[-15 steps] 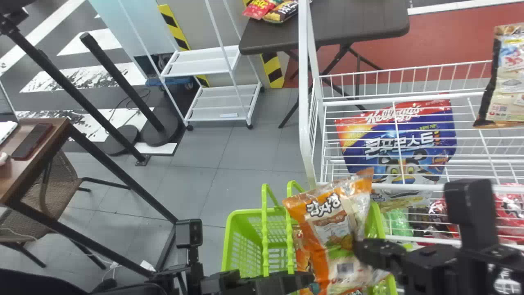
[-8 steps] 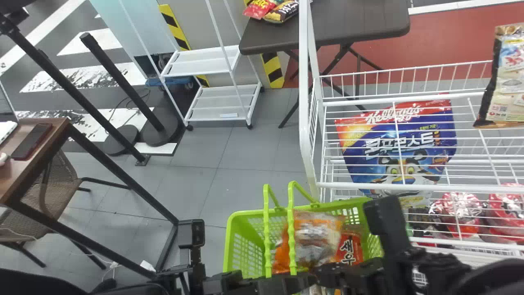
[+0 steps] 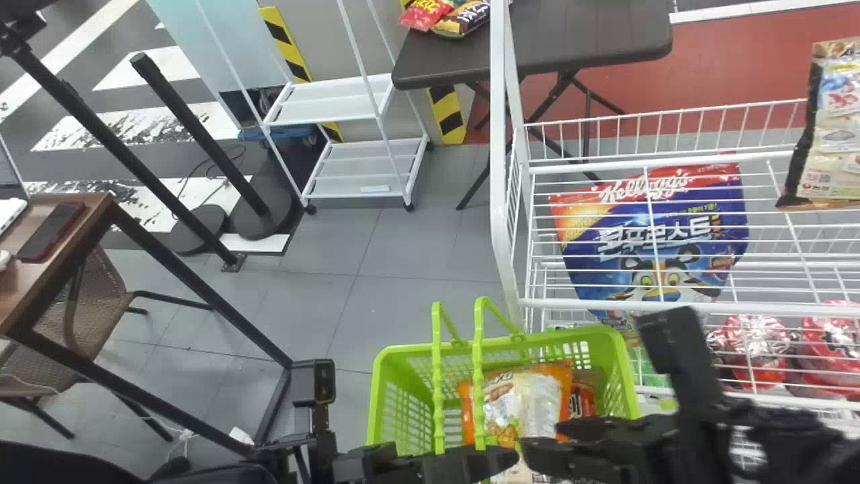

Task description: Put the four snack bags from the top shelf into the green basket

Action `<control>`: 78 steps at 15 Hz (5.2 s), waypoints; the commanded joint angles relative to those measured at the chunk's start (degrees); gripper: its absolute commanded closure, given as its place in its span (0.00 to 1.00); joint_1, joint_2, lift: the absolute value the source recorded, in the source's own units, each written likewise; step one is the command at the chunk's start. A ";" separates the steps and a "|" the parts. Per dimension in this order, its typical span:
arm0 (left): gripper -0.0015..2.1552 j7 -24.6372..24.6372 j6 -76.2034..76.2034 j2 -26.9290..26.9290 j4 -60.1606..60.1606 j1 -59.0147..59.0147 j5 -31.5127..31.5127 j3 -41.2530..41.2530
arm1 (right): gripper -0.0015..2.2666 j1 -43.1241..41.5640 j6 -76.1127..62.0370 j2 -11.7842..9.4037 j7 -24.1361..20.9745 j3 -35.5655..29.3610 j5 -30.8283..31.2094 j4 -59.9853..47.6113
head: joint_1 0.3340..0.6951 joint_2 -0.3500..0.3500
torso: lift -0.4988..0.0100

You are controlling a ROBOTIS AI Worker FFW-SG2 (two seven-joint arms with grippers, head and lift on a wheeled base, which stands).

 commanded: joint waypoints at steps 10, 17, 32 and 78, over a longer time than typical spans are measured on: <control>1.00 -0.57 0.01 0.33 -0.33 0.60 0.49 0.30 | 0.03 -14.07 -6.86 -0.50 -1.55 -27.89 11.61 3.59 | 1.00 0.49 | 0.98; 1.00 -0.57 0.01 0.33 -0.59 1.21 0.76 0.91 | 0.03 -29.72 -29.01 -0.32 -3.22 -26.92 18.99 31.80 | 1.00 0.35 | 0.98; 1.00 -0.57 -0.52 0.33 0.20 1.56 0.85 1.88 | 1.00 -15.83 -37.27 0.11 -5.33 -27.98 15.74 16.24 | 1.00 0.35 | 0.98; 1.00 -0.57 0.54 0.68 -1.91 1.47 0.93 -1.46 | 0.02 -12.76 -14.59 -0.59 2.67 -33.42 5.10 7.28 | 1.00 0.48 | 0.98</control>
